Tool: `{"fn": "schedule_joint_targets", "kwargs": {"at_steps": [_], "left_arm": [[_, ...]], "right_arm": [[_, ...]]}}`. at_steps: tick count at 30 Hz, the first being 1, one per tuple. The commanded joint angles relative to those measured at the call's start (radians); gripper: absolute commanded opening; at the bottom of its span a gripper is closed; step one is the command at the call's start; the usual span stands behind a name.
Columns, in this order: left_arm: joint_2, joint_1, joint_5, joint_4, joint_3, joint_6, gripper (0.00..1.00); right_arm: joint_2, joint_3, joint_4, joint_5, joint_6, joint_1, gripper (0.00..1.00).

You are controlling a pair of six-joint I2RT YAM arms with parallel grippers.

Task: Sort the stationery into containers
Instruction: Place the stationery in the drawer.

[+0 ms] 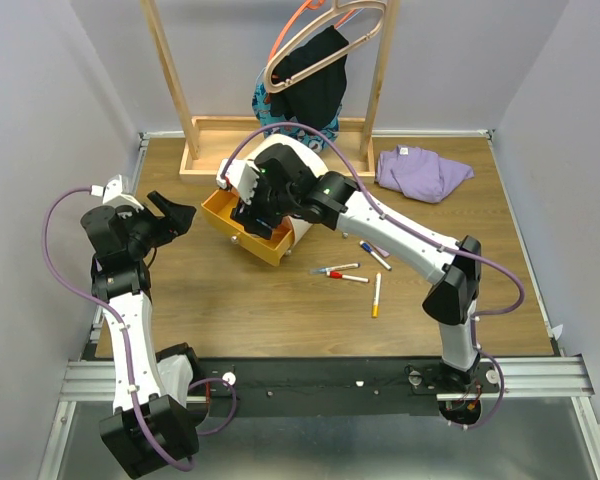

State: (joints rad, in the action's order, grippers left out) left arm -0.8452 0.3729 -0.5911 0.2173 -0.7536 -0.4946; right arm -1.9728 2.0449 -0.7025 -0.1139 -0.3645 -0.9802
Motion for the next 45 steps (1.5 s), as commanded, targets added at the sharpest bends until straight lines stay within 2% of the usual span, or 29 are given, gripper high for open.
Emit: {"fn": "schedule_joint_targets", "kwargs": {"at_steps": [1,11,17,21,23,25,30,36,45], "left_arm": [[0.014,0.009,-0.009,-0.038,0.013,-0.015,0.84],[0.008,0.009,-0.035,-0.072,0.023,-0.042,0.84],[0.009,0.009,-0.038,-0.082,0.03,-0.051,0.84],[0.009,0.009,-0.042,-0.088,0.03,-0.058,0.84],[0.008,0.008,-0.045,-0.088,0.028,-0.061,0.84],[0.008,0.008,-0.047,-0.091,0.03,-0.062,0.84],[0.008,0.009,-0.05,-0.098,0.031,-0.068,0.84],[0.009,0.009,-0.056,-0.111,0.046,-0.081,0.84],[0.009,0.009,-0.064,-0.131,0.053,-0.094,0.84]], "right_arm": [[-0.015,0.031,0.037,0.045,-0.007,0.0,0.12],[-0.04,-0.006,0.028,0.002,0.056,0.0,0.15],[-0.05,-0.006,0.029,0.003,0.094,0.0,0.21],[-0.057,-0.005,0.038,0.023,0.114,0.0,0.35],[-0.058,-0.002,0.041,0.033,0.119,0.0,0.38],[-0.058,-0.002,0.046,0.043,0.13,0.0,0.48],[-0.049,-0.011,0.049,0.063,0.142,0.0,0.58],[-0.032,-0.058,0.054,0.088,0.144,0.0,0.63],[-0.032,-0.137,0.051,0.109,0.159,0.002,0.59]]}}
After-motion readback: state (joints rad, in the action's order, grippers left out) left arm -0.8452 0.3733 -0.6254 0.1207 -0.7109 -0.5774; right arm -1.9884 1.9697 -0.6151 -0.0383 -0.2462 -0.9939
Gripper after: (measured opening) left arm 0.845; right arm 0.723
